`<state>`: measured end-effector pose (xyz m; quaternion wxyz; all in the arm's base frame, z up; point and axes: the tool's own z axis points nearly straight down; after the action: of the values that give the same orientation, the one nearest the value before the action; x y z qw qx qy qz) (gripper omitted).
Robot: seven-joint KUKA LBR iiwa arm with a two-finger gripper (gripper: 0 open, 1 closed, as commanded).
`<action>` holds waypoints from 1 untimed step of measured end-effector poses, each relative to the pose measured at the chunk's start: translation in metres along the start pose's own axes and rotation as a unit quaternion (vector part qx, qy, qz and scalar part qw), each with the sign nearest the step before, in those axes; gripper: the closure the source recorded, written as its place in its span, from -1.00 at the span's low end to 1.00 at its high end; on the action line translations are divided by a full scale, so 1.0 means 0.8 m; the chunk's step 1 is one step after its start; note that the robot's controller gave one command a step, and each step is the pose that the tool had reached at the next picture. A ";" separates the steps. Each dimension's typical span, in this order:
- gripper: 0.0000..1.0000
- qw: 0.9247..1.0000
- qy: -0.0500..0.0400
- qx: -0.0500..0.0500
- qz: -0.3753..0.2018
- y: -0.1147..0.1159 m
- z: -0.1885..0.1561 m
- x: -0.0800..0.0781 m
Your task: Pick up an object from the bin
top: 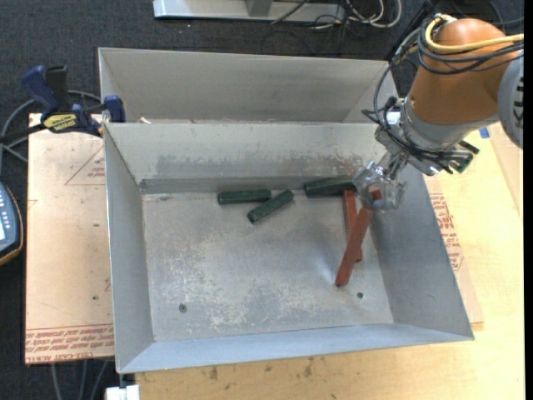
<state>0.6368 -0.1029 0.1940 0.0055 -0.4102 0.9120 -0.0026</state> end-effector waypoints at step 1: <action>1.00 0.998 0.004 -0.006 0.057 0.033 0.043 0.039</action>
Offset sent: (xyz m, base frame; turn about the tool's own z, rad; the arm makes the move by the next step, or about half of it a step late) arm -0.0396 -0.0076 -0.0335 0.1145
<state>0.5968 -0.1093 0.1594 -0.0001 -0.3577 0.9338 0.0013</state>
